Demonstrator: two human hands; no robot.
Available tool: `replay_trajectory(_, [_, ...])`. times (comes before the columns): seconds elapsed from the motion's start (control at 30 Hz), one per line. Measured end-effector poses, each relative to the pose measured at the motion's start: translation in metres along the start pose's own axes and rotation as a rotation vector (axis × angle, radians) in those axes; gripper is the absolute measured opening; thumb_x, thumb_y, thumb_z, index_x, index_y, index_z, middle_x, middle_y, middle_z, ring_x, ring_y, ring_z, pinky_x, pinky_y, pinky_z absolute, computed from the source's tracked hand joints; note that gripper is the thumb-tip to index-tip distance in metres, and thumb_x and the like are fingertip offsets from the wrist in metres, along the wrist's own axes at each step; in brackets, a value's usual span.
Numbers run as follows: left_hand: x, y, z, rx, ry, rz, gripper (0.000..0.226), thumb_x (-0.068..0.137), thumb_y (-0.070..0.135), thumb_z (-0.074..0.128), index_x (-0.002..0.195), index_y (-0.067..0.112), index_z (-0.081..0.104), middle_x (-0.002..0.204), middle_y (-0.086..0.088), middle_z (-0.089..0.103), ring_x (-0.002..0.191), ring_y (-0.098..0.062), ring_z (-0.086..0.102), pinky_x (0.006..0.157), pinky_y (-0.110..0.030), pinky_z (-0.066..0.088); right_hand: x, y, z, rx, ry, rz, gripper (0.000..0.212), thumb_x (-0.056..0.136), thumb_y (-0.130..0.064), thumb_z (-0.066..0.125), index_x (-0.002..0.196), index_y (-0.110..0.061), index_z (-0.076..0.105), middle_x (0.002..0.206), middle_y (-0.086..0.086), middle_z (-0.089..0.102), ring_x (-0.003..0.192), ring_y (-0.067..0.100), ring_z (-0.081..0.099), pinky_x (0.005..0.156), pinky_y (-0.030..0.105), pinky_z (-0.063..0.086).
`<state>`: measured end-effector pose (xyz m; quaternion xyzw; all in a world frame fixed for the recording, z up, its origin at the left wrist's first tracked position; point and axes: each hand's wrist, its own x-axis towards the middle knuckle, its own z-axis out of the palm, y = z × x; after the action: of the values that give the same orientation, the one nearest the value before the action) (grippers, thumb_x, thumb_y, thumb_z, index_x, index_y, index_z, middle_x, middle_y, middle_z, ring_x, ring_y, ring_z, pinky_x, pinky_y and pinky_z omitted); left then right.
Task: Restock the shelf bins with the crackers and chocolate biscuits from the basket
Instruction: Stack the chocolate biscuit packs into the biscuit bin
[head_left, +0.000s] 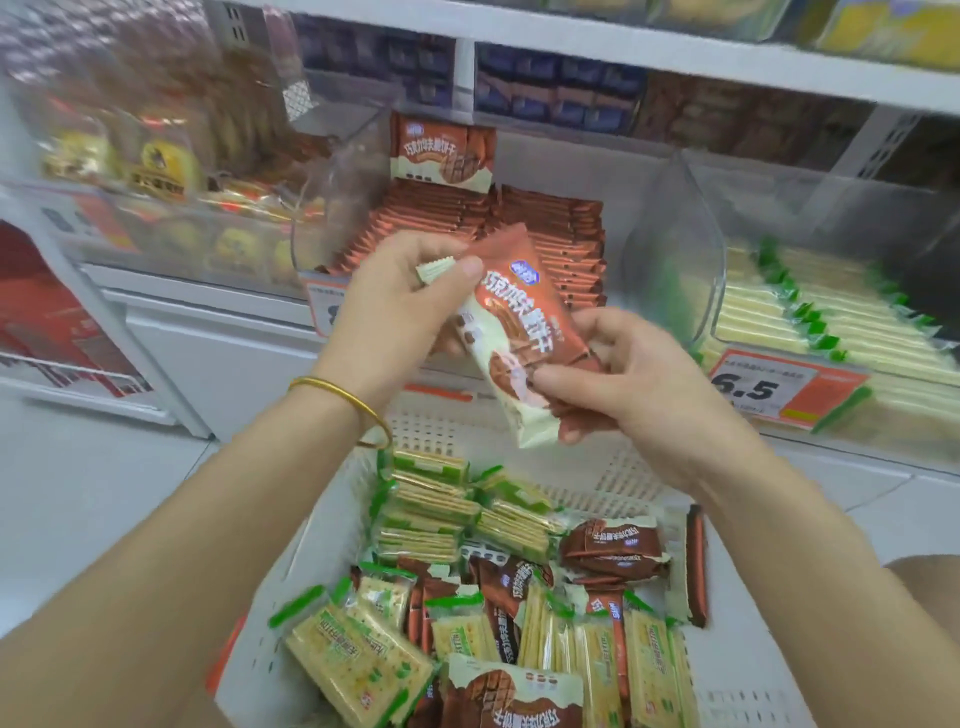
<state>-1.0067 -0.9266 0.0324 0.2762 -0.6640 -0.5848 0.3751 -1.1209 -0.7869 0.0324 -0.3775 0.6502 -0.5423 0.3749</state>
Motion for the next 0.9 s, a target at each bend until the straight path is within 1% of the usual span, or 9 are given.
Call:
replay_trajectory(0.07, [0.021, 0.004, -0.013, 0.171, 0.127, 0.131, 0.010, 0.094, 0.020, 0.055, 0.102, 0.018, 0.051, 0.090, -0.001, 0.060, 0.072, -0.010, 0.059, 0.062, -0.028, 0.049, 0.033, -0.029, -0.005, -0.089, 0.083, -0.079, 0.017, 0.082, -0.007, 0.070, 0.096, -0.011, 0.061, 0.067, 0.000, 0.065, 0.047, 0.010, 0.055, 0.039, 0.020, 0.045])
replay_trajectory(0.13, [0.040, -0.004, -0.029, 0.609, 0.149, 0.318, 0.029, 0.091, 0.031, 0.048, 0.112, 0.012, 0.055, 0.103, -0.003, 0.060, 0.096, -0.019, 0.058, 0.087, -0.035, 0.046, 0.079, -0.053, -0.008, -0.252, 0.181, -0.168, 0.023, 0.082, -0.014, 0.072, 0.102, -0.012, 0.061, 0.075, -0.002, 0.067, 0.050, 0.007, 0.058, 0.038, 0.019, 0.044])
replay_trajectory(0.2, [0.055, -0.015, -0.041, 0.977, 0.078, 0.415, 0.043, 0.087, 0.041, 0.038, 0.107, 0.012, 0.062, 0.108, -0.008, 0.062, 0.104, -0.029, 0.055, 0.092, -0.043, 0.043, 0.136, -0.061, -0.009, -0.461, 0.245, -0.246, 0.034, 0.081, -0.019, 0.075, 0.109, -0.013, 0.057, 0.098, 0.003, 0.066, 0.065, 0.011, 0.063, 0.039, 0.020, 0.046])
replay_trajectory(0.27, [0.065, -0.027, -0.047, 1.126, 0.002, 0.415, 0.049, 0.086, 0.046, 0.032, 0.103, 0.013, 0.065, 0.109, -0.006, 0.063, 0.109, -0.031, 0.054, 0.093, -0.047, 0.043, 0.193, -0.058, -0.009, -0.752, 0.252, -0.291, 0.045, 0.079, -0.025, 0.076, 0.118, -0.014, 0.055, 0.114, 0.006, 0.061, 0.090, 0.020, 0.064, 0.052, 0.025, 0.051])
replay_trajectory(0.37, [0.070, -0.041, -0.047, 1.170, -0.062, 0.386, 0.051, 0.088, 0.046, 0.030, 0.103, 0.015, 0.067, 0.115, -0.004, 0.063, 0.116, -0.029, 0.052, 0.100, -0.051, 0.039, 0.258, -0.047, -0.006, -0.973, 0.195, -0.296, 0.057, 0.083, -0.026, 0.072, 0.133, -0.012, 0.049, 0.131, 0.007, 0.055, 0.118, 0.024, 0.054, 0.089, 0.030, 0.046])
replay_trajectory(0.43, [0.069, -0.047, -0.043, 1.186, -0.018, 0.420, 0.048, 0.087, 0.045, 0.032, 0.100, 0.017, 0.069, 0.114, -0.003, 0.064, 0.117, -0.028, 0.053, 0.103, -0.053, 0.036, 0.285, -0.043, -0.003, -1.006, 0.174, -0.293, 0.056, 0.087, -0.022, 0.068, 0.138, -0.012, 0.045, 0.138, 0.008, 0.050, 0.125, 0.025, 0.048, 0.102, 0.029, 0.037])
replay_trajectory(0.57, [0.071, -0.049, -0.037, 1.214, -0.008, 0.407, 0.047, 0.087, 0.047, 0.030, 0.098, 0.021, 0.068, 0.109, 0.002, 0.065, 0.114, -0.025, 0.054, 0.099, -0.048, 0.036, 0.310, -0.035, 0.000, -1.163, 0.237, -0.333, 0.051, 0.088, -0.024, 0.067, 0.135, -0.014, 0.048, 0.138, 0.011, 0.046, 0.121, 0.028, 0.049, 0.096, 0.030, 0.038])
replay_trajectory(0.73, [0.072, -0.047, -0.036, 1.233, -0.028, 0.348, 0.050, 0.087, 0.050, 0.026, 0.100, 0.024, 0.066, 0.108, 0.005, 0.064, 0.112, -0.023, 0.054, 0.092, -0.042, 0.039, 0.315, -0.022, 0.000, -1.149, 0.431, -0.381, 0.051, 0.085, -0.023, 0.070, 0.128, -0.012, 0.044, 0.136, 0.014, 0.038, 0.114, 0.033, 0.051, 0.090, 0.040, 0.046])
replay_trajectory(0.9, [0.072, -0.047, -0.038, 1.214, -0.026, 0.371, 0.048, 0.089, 0.048, 0.026, 0.101, 0.024, 0.066, 0.104, 0.005, 0.063, 0.108, -0.021, 0.054, 0.094, -0.042, 0.038, 0.320, -0.018, 0.013, -1.225, 0.506, -0.398, 0.052, 0.087, -0.024, 0.066, 0.131, -0.008, 0.043, 0.139, 0.015, 0.036, 0.126, 0.033, 0.037, 0.096, 0.039, 0.040])
